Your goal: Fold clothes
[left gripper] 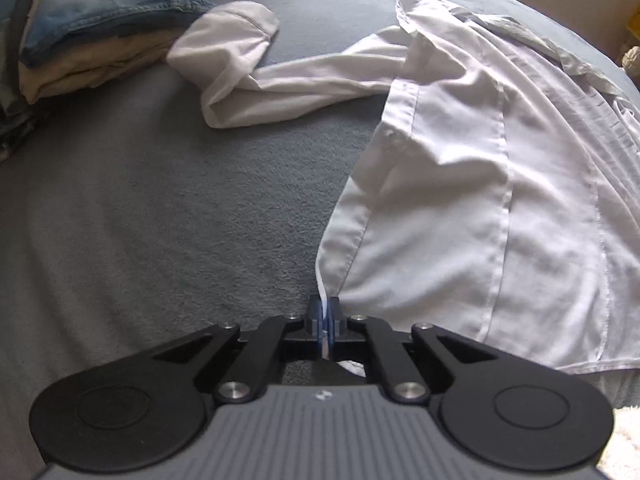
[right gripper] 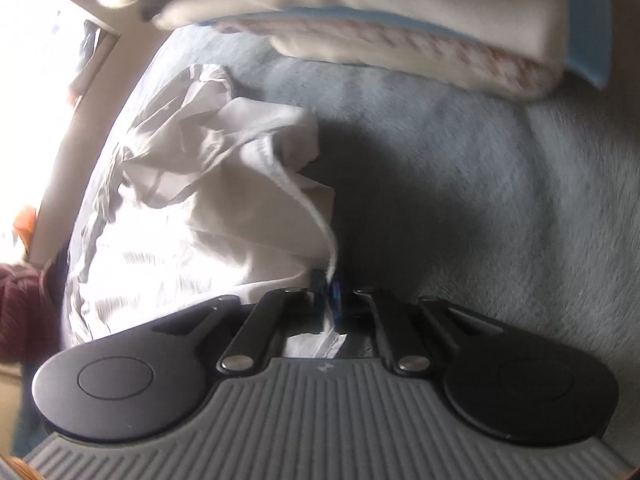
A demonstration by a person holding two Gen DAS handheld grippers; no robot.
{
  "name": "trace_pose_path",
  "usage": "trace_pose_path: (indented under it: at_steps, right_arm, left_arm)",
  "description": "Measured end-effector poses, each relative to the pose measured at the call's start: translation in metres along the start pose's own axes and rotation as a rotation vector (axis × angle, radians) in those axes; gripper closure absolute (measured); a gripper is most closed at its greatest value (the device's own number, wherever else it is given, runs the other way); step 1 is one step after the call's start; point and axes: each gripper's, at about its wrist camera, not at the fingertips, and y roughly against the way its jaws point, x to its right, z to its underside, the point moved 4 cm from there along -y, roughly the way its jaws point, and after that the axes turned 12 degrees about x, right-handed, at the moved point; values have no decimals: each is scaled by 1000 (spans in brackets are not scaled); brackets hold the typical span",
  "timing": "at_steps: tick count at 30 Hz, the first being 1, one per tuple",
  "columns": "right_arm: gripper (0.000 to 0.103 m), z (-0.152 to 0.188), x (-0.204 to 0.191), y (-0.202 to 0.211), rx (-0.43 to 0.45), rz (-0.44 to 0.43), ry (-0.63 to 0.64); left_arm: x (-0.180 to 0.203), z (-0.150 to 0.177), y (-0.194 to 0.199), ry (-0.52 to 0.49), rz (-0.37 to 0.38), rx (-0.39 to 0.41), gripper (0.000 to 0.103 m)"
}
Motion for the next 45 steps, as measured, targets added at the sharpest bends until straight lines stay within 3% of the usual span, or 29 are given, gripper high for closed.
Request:
trace_pose_path:
  at_steps: [5, 8, 12, 18, 21, 23, 25, 30, 34, 37, 40, 43, 45]
  right_arm:
    - [103, -14, -8, 27, 34, -14, 42]
    - [103, -20, -4, 38, 25, -23, 45]
    - [103, -16, -4, 44, 3, -9, 71]
    - [103, 6, 1, 24, -79, 56, 128]
    - [100, 14, 0, 20, -99, 72, 191]
    - [89, 12, -13, 29, -69, 49, 256]
    - [71, 10, -26, 38, -37, 25, 323]
    - [70, 5, -59, 60, 42, -35, 489]
    - [70, 2, -85, 78, 105, -83, 622]
    - [70, 30, -158, 32, 26, -268, 731]
    - [76, 67, -219, -32, -92, -364, 782]
    - [82, 94, -259, -74, -160, -375, 812]
    - [85, 108, -275, -112, -203, -342, 845]
  left_arm:
    - [-17, -8, 38, 72, 85, -17, 101]
    - [-25, -4, 57, 71, 98, -31, 101]
    - [-33, 8, 60, 51, 79, -73, 101]
    - [-38, 30, 34, -50, -21, -126, 100]
    - [-40, 34, 25, -48, -8, -162, 96]
    - [-43, 31, 30, -51, -3, -143, 86]
    - [-48, 27, 38, -63, -23, -118, 75]
    - [-63, 10, 58, -29, -66, -32, 74]
    - [-37, -11, 50, -29, 37, 38, 73]
    - [-1, -20, 23, -86, 95, 62, 73]
    - [29, -23, -2, -168, 71, 85, 73]
    - [46, -23, -22, -231, 18, 110, 73]
    - [44, -20, -28, -221, 3, 111, 70]
